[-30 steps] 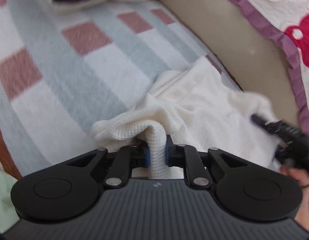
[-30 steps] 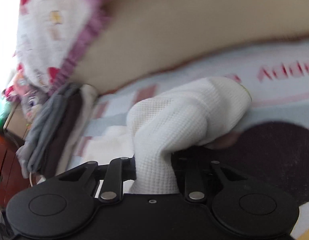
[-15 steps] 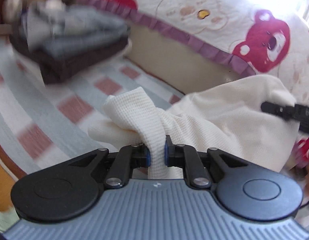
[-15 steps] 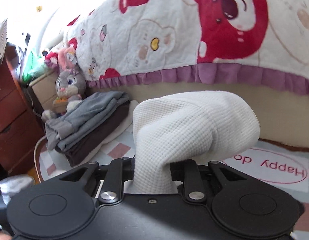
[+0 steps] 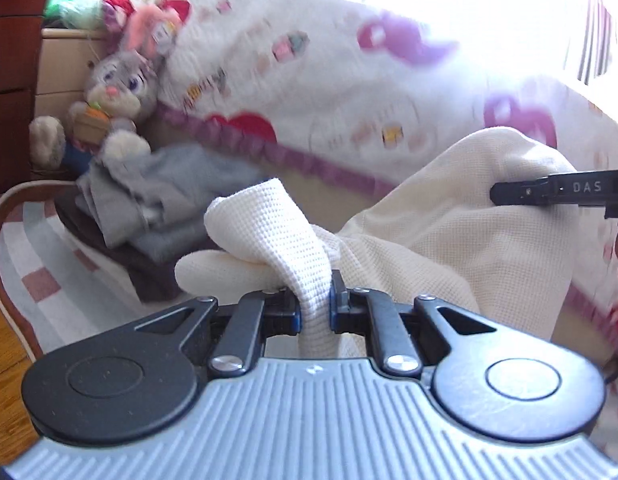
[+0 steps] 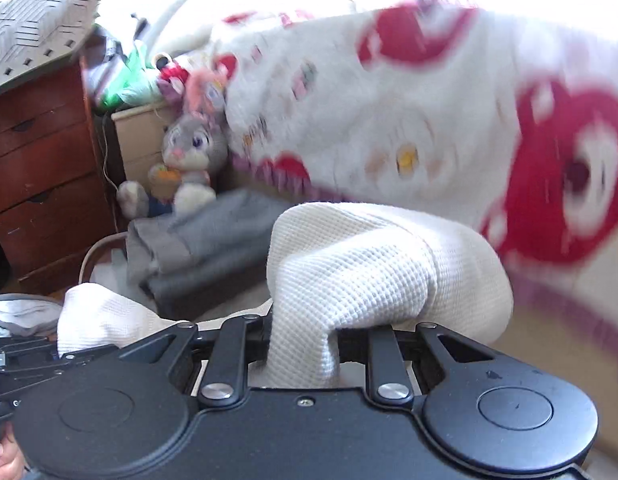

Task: Fold clothes
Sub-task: 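Lift the folded garment with both grippers and carry it toward the clothes stack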

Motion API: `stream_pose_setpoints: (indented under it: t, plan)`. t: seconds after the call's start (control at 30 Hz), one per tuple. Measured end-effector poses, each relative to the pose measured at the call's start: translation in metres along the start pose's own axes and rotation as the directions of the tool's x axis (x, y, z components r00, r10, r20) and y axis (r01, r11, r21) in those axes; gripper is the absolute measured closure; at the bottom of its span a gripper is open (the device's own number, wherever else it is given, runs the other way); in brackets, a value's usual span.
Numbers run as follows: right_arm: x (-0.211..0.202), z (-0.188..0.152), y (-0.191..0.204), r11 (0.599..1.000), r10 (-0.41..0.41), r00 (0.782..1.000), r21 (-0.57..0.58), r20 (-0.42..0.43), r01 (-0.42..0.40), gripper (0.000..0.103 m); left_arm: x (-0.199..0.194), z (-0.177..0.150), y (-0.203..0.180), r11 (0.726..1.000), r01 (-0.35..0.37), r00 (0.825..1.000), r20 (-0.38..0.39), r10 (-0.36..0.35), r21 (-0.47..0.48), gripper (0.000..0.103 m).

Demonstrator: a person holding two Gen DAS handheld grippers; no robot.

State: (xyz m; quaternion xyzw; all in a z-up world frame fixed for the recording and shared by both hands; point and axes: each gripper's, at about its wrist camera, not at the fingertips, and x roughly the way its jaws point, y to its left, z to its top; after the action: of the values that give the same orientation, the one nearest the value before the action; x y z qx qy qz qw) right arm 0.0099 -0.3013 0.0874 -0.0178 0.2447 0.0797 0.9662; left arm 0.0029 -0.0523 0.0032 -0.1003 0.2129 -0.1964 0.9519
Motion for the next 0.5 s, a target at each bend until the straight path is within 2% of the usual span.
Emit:
stream_pose_setpoints:
  t: [0.07,0.13,0.27,0.4,0.5]
  plan:
    - [-0.004,0.019,0.014,0.999,-0.001,1.000,-0.044,0.031,0.002,0.078,-0.007,0.012,0.007,1.000,-0.016,0.999,0.037,0.016,-0.003,0.091]
    - [-0.002,0.037,0.027,0.996,0.001,1.000,-0.086,0.027,0.001,0.078,-0.011,0.025,0.016,0.999,-0.028,0.998,0.056,0.030,-0.024,0.092]
    - [0.012,0.074,0.058,0.980,-0.031,0.998,-0.197,-0.048,0.021,0.079,-0.025,0.038,0.044,0.979,-0.021,0.996,0.076,0.038,-0.204,0.092]
    - [0.035,0.100,0.084,0.969,-0.028,0.989,-0.248,-0.142,-0.008,0.079,-0.031,0.040,0.060,0.973,-0.047,0.997,0.048,0.059,-0.225,0.092]
    - [0.058,0.115,0.097,0.963,-0.046,0.973,-0.270,-0.227,-0.017,0.080,-0.029,0.055,0.076,0.970,-0.061,0.996,0.047,0.074,-0.234,0.092]
